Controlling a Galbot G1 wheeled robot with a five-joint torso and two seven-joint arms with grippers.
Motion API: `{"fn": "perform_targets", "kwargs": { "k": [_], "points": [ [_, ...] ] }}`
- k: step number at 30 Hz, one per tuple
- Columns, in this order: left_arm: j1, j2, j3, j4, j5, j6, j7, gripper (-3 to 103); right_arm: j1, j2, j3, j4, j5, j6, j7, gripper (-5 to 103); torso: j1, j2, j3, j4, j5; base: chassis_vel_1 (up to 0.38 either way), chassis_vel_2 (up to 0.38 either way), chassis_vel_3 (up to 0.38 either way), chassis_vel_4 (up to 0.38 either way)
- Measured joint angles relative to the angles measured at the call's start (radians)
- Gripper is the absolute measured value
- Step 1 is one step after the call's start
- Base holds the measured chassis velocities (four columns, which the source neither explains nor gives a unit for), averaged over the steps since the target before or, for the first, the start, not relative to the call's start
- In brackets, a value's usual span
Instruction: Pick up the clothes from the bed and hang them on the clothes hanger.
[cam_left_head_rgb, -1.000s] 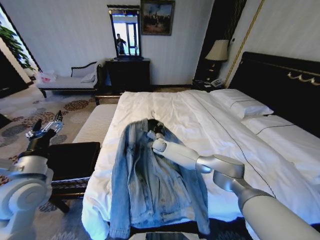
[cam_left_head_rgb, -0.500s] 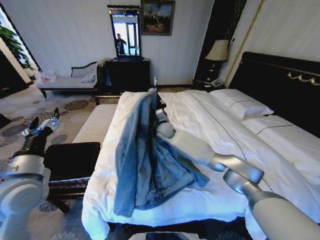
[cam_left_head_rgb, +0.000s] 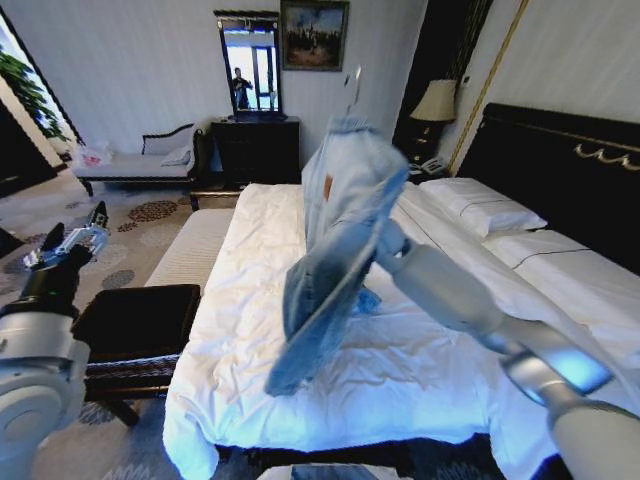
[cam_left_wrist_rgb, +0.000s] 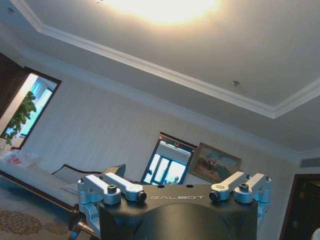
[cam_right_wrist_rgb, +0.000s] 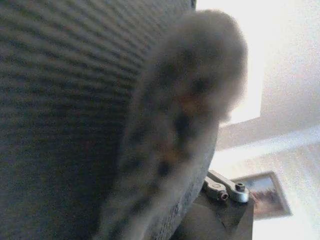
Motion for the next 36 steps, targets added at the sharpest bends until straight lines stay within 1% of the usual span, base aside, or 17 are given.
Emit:
{"fn": "perform_targets", "kwargs": {
  "k": [2, 4, 7, 13, 16, 18, 21, 22, 24, 25, 27, 29, 30, 32, 34, 35, 36],
  "points": [
    [0.007, -0.007, -0.002, 0.000, 0.000, 0.002, -0.001, 100, 0.019, -0.037, 0.027, 0.056, 0.042, -0.004, -0.003, 14, 0.000, 0.000, 0.000, -0.0001, 0.0000, 0.000, 0.000, 0.000, 0.000],
    [0.009, -0.010, -0.002, 0.000, 0.001, 0.003, -0.001, 100, 0.025, -0.046, 0.036, 0.072, 0.056, -0.007, -0.002, 14, 0.000, 0.000, 0.000, -0.0001, 0.0000, 0.000, 0.000, 0.000, 0.000],
    [0.014, -0.021, 0.000, 0.001, 0.004, 0.005, -0.002, 100, 0.043, -0.087, 0.062, 0.148, 0.110, -0.026, 0.010, 14, 0.000, 0.000, 0.000, 0.0000, -0.0001, 0.000, 0.000, 0.000, 0.000],
    [0.020, -0.034, 0.006, 0.002, 0.002, 0.008, -0.006, 100, -0.018, -0.134, 0.126, 0.229, 0.120, -0.067, 0.031, 14, 0.000, 0.000, 0.000, 0.0001, -0.0003, 0.000, 0.000, 0.000, 0.000],
    [0.038, -0.041, 0.005, 0.003, -0.004, -0.002, -0.012, 100, -0.150, -0.172, 0.248, 0.298, 0.108, -0.080, 0.034, 14, 0.000, 0.000, 0.000, 0.0000, 0.0001, 0.000, 0.000, 0.000, 0.000],
    [0.042, -0.041, 0.003, 0.003, -0.004, -0.003, -0.012, 100, -0.177, -0.181, 0.274, 0.312, 0.110, -0.083, 0.034, 14, 0.000, 0.000, 0.000, -0.0002, 0.0002, 0.000, 0.000, 0.000, 0.000],
    [0.069, -0.050, -0.015, 0.003, 0.026, -0.007, -0.012, 100, -0.320, -0.217, 0.409, 0.395, 0.125, -0.087, 0.035, 14, 0.000, 0.000, 0.000, -0.0010, 0.0005, 0.000, 0.000, 0.000, 0.000],
    [0.069, -0.050, -0.015, 0.003, 0.026, -0.007, -0.012, 100, -0.320, -0.217, 0.409, 0.395, 0.125, -0.087, 0.035, 14, 0.000, 0.000, 0.000, -0.0010, 0.0005, 0.000, 0.000, 0.000, 0.000],
    [0.105, -0.082, -0.047, 0.003, 0.047, -0.012, -0.012, 100, -0.372, -0.222, 0.473, 0.439, 0.149, -0.090, 0.034, 14, 0.000, 0.000, 0.000, 0.0003, -0.0001, 0.000, 0.000, 0.000, 0.000],
    [0.105, -0.082, -0.047, 0.003, 0.047, -0.012, -0.012, 100, -0.372, -0.222, 0.473, 0.439, 0.149, -0.090, 0.034, 14, 0.000, 0.000, 0.000, 0.0003, -0.0001, 0.000, 0.000, 0.000, 0.000],
    [0.128, -0.126, -0.059, 0.004, 0.062, -0.016, -0.005, 100, -0.429, -0.228, 0.533, 0.477, 0.157, -0.093, 0.022, 14, 0.000, 0.000, 0.000, 0.0007, -0.0005, 0.000, 0.000, 0.000, 0.000],
    [0.129, -0.129, -0.059, 0.004, 0.068, -0.016, -0.002, 100, -0.440, -0.229, 0.544, 0.483, 0.157, -0.094, 0.019, 14, 0.000, 0.000, 0.000, 0.0007, -0.0005, 0.000, 0.000, 0.000, 0.000],
    [0.135, -0.148, -0.054, 0.004, 0.102, -0.022, 0.011, 100, -0.493, -0.232, 0.596, 0.507, 0.155, -0.095, 0.011, 14, 0.000, 0.000, 0.000, 0.0002, -0.0003, 0.000, 0.000, 0.000, 0.000],
    [0.141, -0.160, -0.045, 0.004, 0.122, -0.025, 0.018, 100, -0.576, -0.231, 0.679, 0.535, 0.129, -0.096, -0.011, 14, 0.000, 0.000, 0.000, -0.0002, -0.0002, 0.000, 0.000, 0.000, 0.000],
    [0.141, -0.162, -0.044, 0.004, 0.124, -0.025, 0.019, 100, -0.596, -0.230, 0.697, 0.541, 0.123, -0.096, -0.018, 14, 0.000, 0.000, 0.000, -0.0002, -0.0001, 0.000, 0.000, 0.000, 0.000],
    [0.142, -0.165, -0.047, 0.004, 0.124, -0.026, 0.018, 100, -0.703, -0.218, 0.777, 0.573, 0.092, -0.097, -0.043, 14, 0.000, 0.000, 0.000, -0.0005, 0.0002, 0.000, 0.000, 0.000, 0.000],
    [0.141, -0.165, -0.050, 0.004, 0.124, -0.026, 0.018, 100, -0.746, -0.211, 0.806, 0.585, 0.082, -0.097, -0.050, 14, 0.000, 0.000, 0.000, -0.0005, 0.0002, 0.000, 0.000, 0.000, 0.000]
  ]
}}
